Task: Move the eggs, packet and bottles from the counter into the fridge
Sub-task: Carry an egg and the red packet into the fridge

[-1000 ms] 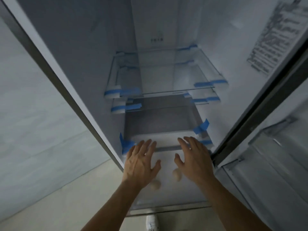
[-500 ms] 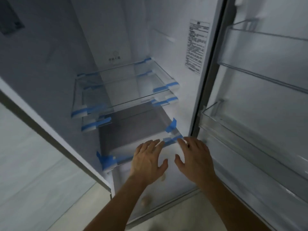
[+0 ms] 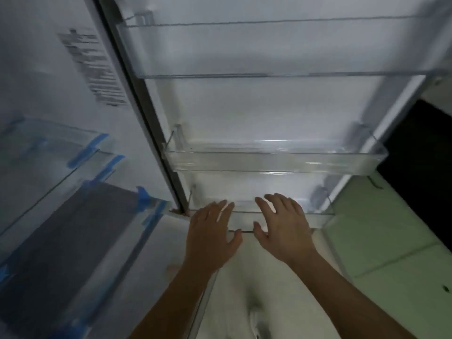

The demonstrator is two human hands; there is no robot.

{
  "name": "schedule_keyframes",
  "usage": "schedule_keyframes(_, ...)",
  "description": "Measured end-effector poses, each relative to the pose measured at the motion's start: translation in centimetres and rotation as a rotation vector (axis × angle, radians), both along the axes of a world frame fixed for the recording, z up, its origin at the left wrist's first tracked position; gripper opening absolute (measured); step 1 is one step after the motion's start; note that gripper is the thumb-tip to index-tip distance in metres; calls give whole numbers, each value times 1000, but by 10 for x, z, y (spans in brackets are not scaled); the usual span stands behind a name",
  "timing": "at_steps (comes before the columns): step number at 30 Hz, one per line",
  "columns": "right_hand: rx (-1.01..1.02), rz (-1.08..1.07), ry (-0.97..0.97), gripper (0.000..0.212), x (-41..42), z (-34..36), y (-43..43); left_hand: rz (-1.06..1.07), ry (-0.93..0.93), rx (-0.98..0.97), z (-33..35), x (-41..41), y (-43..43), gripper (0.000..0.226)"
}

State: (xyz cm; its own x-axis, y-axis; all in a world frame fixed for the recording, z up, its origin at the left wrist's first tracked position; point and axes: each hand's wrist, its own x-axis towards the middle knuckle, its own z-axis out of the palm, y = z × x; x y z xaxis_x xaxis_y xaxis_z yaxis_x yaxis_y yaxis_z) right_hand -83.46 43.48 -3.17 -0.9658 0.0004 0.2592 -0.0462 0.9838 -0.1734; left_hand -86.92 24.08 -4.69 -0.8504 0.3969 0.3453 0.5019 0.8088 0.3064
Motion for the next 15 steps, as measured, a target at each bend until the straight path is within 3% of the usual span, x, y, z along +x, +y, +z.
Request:
schedule_keyframes(5, 22, -294, -37, 54, 79, 4, 36, -258, -53, -15, 2, 25, 54, 62)
schedule_keyframes(15, 102, -815, -40, 55, 249, 26, 97, -770, 29, 13, 29, 123, 191, 57)
